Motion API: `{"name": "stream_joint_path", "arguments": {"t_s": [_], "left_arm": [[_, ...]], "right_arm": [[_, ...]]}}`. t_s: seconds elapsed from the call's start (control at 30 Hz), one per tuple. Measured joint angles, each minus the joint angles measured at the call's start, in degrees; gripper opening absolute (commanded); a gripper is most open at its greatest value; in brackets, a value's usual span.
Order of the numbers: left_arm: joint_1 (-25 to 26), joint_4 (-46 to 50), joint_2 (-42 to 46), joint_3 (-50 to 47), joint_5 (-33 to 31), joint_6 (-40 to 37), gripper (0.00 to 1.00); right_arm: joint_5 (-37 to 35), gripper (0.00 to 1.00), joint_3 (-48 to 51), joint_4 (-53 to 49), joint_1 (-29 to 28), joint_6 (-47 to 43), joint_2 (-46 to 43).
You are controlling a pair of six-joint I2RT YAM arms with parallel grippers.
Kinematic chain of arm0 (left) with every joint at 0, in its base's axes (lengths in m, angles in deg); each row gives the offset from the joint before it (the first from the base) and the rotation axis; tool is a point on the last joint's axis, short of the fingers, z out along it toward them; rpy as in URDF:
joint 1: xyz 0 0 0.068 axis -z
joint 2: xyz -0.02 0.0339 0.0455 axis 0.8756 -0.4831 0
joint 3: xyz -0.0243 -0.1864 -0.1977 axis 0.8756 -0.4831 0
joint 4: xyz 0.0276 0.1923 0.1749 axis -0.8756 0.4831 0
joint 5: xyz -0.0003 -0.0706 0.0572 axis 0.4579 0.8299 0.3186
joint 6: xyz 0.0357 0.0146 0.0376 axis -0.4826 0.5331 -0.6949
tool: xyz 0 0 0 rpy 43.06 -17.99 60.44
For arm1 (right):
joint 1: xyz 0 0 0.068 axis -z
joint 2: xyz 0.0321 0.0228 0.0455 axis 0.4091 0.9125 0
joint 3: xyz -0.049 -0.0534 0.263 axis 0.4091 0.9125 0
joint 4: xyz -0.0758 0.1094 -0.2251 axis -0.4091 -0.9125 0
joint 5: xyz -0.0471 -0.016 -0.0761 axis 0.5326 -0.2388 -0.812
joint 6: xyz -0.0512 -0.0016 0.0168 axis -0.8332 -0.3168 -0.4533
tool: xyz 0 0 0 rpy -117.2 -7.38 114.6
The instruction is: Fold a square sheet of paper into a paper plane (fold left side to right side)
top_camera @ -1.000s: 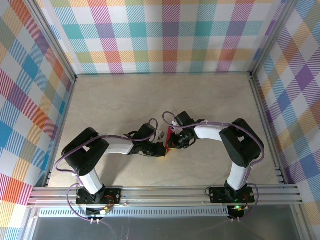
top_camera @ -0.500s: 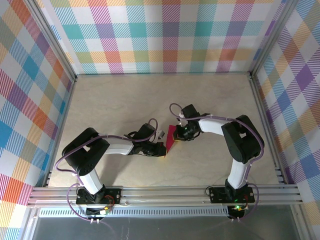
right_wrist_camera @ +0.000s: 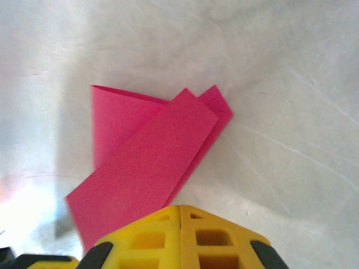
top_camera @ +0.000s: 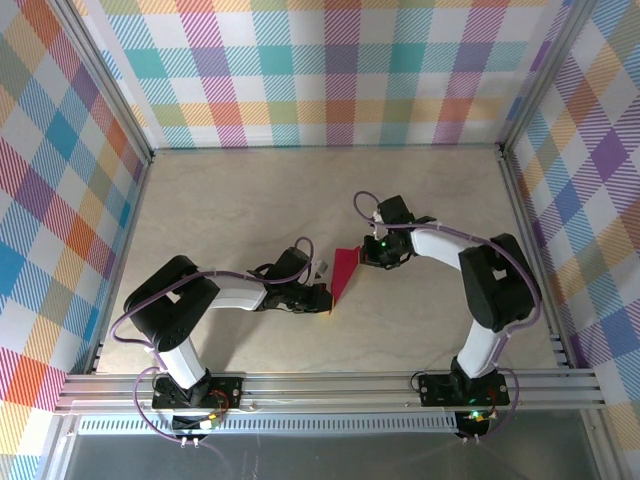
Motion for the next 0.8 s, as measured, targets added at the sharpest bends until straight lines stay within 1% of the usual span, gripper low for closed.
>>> {"name": "stream_joint_path", "arguments": {"t_s": [0.1, 0.13, 0.3, 0.37, 0.4, 0.47, 0.53, 0.6, 0.63, 0.8], "left_arm": [[1.03, -1.38, -0.07, -0.09, -1.68, 3.13, 0.00], [1.51, -1.86, -0.17, -0.09, -2.40, 4.07, 0.00], [4.02, -4.90, -0.66, 0.00, -6.38, 8.61, 0.00], [4.57, -5.92, -0.66, 0.00, -7.82, 9.86, 0.00], [4.70, -6.23, -0.66, 0.02, -8.48, 10.12, 0.02], [4.81, -6.62, -0.42, 0.02, -9.60, 10.38, 0.10], [4.81, -6.36, 0.96, 0.02, -11.04, 9.66, 0.17], [4.81, -5.79, 3.63, 0.02, -12.41, 8.24, 0.27], [4.81, -5.60, 5.55, 0.02, -13.53, 7.52, 0.30], [4.70, -5.55, 16.65, -1.84, -19.10, 3.10, 0.38]], "right_arm": [[-0.66, 0.04, 2.89, -0.07, 0.59, 0.04, -5.97], [-0.92, 0.07, 4.20, -0.15, 0.81, 0.09, -8.09], [-2.32, 0.28, 10.56, -0.81, 2.38, 1.25, -15.80], [-2.82, 0.38, 12.59, -1.42, 2.86, 1.64, -18.12], [-3.08, 0.42, 13.18, -1.75, 2.97, 1.95, -18.93], [-3.45, 0.50, 14.12, -2.43, 3.21, 2.12, -20.59], [-3.67, 0.55, 14.51, -3.19, 3.26, 2.49, -21.92], [-3.67, 0.61, 14.51, -3.93, 3.26, 2.82, -22.97], [-3.69, 0.63, 14.51, -4.24, 3.26, 2.97, -23.43], [-3.82, 0.73, 14.47, -5.88, 2.82, 3.63, -23.98]]}}
